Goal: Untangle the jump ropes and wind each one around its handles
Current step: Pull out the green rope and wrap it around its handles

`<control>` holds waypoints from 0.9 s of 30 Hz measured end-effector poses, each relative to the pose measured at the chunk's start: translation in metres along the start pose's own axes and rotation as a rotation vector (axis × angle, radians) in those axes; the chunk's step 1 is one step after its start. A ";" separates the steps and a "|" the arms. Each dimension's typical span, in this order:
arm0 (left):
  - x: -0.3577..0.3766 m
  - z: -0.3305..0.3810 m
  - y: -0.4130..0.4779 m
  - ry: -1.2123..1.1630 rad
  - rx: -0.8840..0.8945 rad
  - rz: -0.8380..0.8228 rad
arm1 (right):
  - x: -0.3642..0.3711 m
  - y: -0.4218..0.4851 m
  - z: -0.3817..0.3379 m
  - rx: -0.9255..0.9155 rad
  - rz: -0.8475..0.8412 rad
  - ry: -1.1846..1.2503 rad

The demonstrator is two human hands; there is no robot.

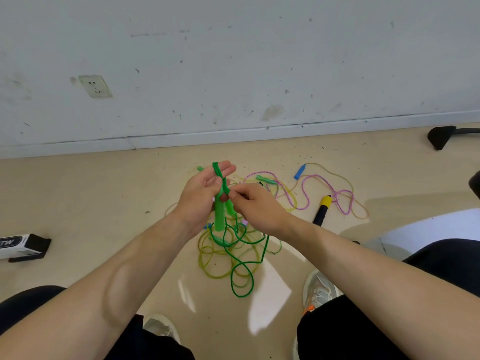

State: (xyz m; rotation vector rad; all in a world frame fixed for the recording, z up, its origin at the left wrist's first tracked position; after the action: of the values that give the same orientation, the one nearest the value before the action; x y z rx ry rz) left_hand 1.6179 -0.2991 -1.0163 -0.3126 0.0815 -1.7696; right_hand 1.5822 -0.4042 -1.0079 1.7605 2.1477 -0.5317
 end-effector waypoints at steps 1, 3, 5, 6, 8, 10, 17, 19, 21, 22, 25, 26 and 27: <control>-0.002 0.001 -0.001 0.011 0.024 0.020 | 0.001 -0.001 0.001 0.026 -0.020 0.079; -0.006 0.003 -0.001 0.012 0.058 0.078 | 0.007 -0.005 0.003 0.084 -0.093 0.264; -0.010 0.005 -0.001 -0.018 0.079 0.127 | 0.015 -0.008 0.004 0.125 -0.165 0.370; -0.011 0.006 -0.001 -0.032 0.083 0.144 | 0.018 -0.009 0.004 0.128 -0.178 0.374; -0.011 0.005 0.000 -0.062 0.071 0.169 | 0.020 -0.008 0.002 0.096 -0.147 0.296; -0.008 0.001 0.001 -0.104 0.038 0.178 | 0.021 -0.007 0.000 0.050 -0.070 0.189; 0.000 -0.002 0.000 -0.151 0.002 0.144 | 0.015 -0.007 -0.012 -0.090 0.045 -0.234; -0.003 -0.003 0.001 -0.151 -0.003 0.171 | 0.019 -0.009 -0.016 -0.123 0.052 -0.277; -0.007 -0.003 0.004 -0.181 -0.007 0.223 | 0.024 -0.013 -0.021 -0.156 0.083 -0.266; -0.009 -0.002 0.005 -0.204 -0.008 0.244 | 0.028 -0.015 -0.021 -0.154 0.097 -0.232; -0.016 0.001 0.011 -0.288 -0.022 0.283 | 0.041 -0.025 -0.011 -0.099 0.120 -0.185; -0.018 0.001 0.012 -0.318 -0.040 0.289 | 0.045 -0.029 -0.006 -0.084 0.125 -0.215; -0.020 0.001 0.013 -0.349 -0.066 0.294 | 0.048 -0.031 0.000 -0.067 0.125 -0.243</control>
State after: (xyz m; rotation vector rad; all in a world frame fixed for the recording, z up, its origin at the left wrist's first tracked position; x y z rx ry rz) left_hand 1.6347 -0.2821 -1.0217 -0.6212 -0.0617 -1.4027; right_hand 1.5422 -0.3682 -1.0275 1.6853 1.8573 -0.5999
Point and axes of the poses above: each hand's wrist, its own y-axis towards the middle knuckle, its own x-axis out of the palm, z = x × y, the point moved 9 cm from there along y, towards the middle knuckle, and after that the axes turned 6 degrees about -y, right-handed, at the moved point
